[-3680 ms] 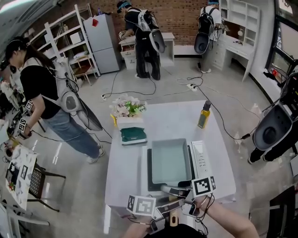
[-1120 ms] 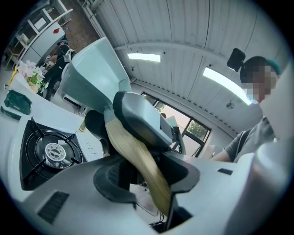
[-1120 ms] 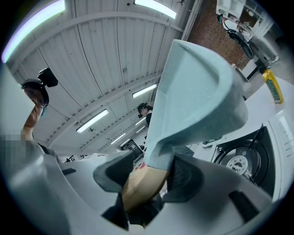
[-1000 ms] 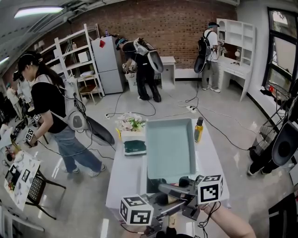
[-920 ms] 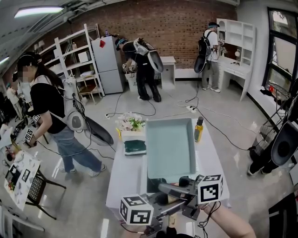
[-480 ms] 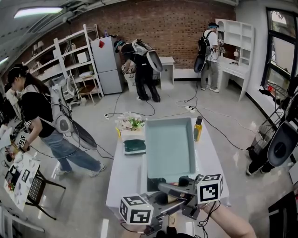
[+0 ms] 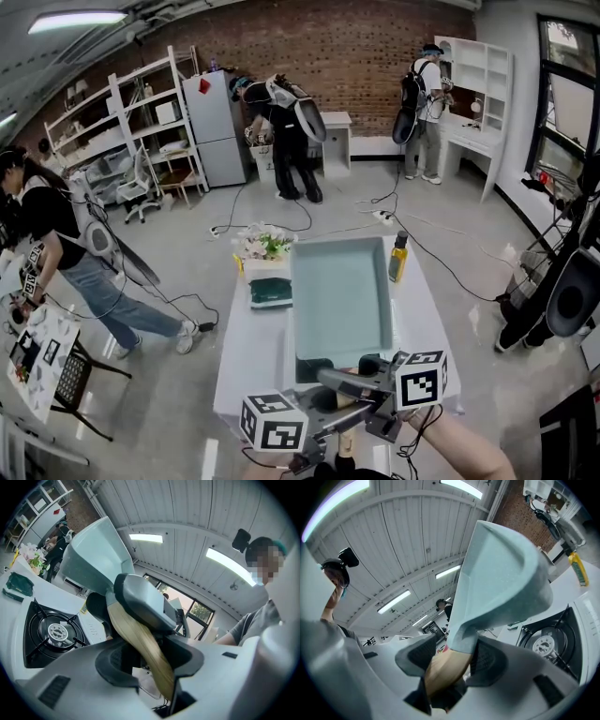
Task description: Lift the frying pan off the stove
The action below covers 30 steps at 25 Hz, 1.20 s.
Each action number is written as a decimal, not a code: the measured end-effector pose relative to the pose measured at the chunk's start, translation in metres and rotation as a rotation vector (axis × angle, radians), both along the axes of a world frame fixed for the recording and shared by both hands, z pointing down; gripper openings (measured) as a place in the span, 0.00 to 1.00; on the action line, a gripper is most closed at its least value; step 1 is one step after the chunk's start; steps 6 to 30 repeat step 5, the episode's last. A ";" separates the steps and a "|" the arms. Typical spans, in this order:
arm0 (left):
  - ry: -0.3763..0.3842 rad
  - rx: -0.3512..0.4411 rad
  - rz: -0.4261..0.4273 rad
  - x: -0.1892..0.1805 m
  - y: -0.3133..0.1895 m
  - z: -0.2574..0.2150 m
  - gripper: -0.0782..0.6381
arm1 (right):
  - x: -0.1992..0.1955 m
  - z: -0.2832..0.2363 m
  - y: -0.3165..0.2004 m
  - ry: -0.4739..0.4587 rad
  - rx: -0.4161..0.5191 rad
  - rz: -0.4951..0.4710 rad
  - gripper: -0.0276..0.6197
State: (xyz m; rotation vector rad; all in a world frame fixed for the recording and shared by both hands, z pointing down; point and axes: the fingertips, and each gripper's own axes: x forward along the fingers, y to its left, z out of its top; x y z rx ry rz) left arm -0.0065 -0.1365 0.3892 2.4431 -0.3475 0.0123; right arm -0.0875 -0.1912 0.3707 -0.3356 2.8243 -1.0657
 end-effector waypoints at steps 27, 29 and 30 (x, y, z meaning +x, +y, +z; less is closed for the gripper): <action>0.000 -0.011 0.000 0.003 -0.004 0.001 0.35 | 0.003 0.001 -0.004 0.001 -0.017 0.001 0.35; 0.000 -0.011 0.000 0.003 -0.004 0.001 0.35 | 0.003 0.001 -0.004 0.001 -0.017 0.001 0.35; 0.000 -0.011 0.000 0.003 -0.004 0.001 0.35 | 0.003 0.001 -0.004 0.001 -0.017 0.001 0.35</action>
